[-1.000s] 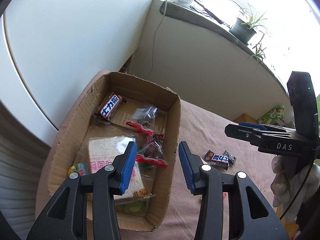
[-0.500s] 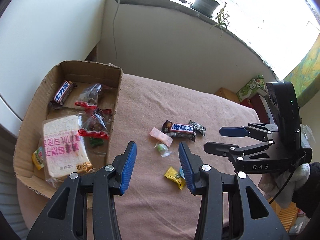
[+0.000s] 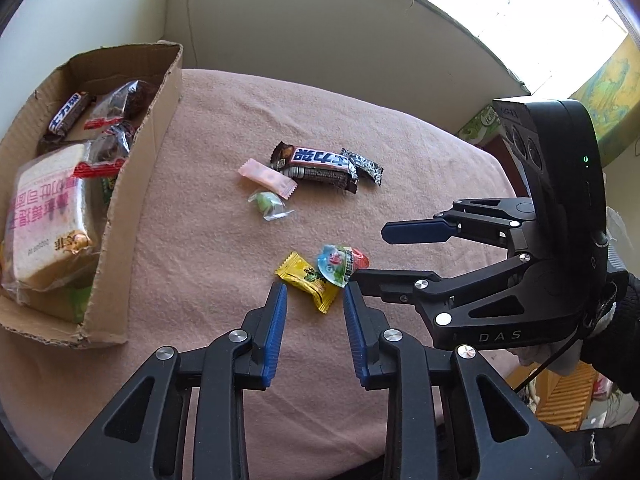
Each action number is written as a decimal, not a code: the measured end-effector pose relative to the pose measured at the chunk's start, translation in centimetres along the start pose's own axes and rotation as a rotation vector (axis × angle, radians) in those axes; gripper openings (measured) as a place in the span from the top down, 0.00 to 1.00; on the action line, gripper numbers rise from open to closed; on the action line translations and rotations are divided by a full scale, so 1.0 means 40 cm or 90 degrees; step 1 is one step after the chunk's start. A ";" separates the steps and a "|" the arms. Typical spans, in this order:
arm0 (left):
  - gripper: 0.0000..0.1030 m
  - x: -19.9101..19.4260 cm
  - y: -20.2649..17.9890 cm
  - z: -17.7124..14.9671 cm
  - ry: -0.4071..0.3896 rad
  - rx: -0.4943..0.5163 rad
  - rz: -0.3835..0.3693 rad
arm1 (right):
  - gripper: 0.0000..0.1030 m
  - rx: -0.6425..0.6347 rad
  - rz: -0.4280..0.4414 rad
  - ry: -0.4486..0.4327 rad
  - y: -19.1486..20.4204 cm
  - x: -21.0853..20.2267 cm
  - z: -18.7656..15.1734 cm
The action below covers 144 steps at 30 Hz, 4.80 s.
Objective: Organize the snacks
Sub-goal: 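Move the right tool to the egg-shaped candy while the left tool approaches the yellow candy, then close the right tool on the egg-shaped candy while the left tool grasps the yellow candy, then carry both candies into the box and open both tools, then move the right tool to the black-patterned candy while the left tool approaches the clear green candy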
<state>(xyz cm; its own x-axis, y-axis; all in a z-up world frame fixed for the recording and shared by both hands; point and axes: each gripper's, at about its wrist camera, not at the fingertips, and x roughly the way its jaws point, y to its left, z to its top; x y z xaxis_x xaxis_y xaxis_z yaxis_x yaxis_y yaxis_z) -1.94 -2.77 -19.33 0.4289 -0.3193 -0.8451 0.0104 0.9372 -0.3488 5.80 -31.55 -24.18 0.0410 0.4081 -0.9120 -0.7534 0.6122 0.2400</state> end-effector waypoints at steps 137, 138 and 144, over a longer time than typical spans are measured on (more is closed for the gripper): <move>0.52 -0.211 0.336 0.103 -0.137 -0.137 0.222 | 0.30 -0.050 -0.012 -0.052 0.286 0.058 0.445; 0.52 -0.210 0.334 0.104 -0.135 -0.135 0.222 | 0.29 -0.048 -0.012 -0.054 0.283 0.054 0.443; 0.43 -0.198 0.320 0.116 -0.130 -0.127 0.235 | 0.28 -0.035 -0.020 -0.062 0.256 0.032 0.428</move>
<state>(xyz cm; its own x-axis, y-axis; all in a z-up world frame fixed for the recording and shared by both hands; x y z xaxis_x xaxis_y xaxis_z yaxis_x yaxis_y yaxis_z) -1.02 12.41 -15.24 0.5405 0.0841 -0.8372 -0.3415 0.9313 -0.1269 9.38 -13.19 -17.20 0.1270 0.4544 -0.8817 -0.7858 0.5885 0.1901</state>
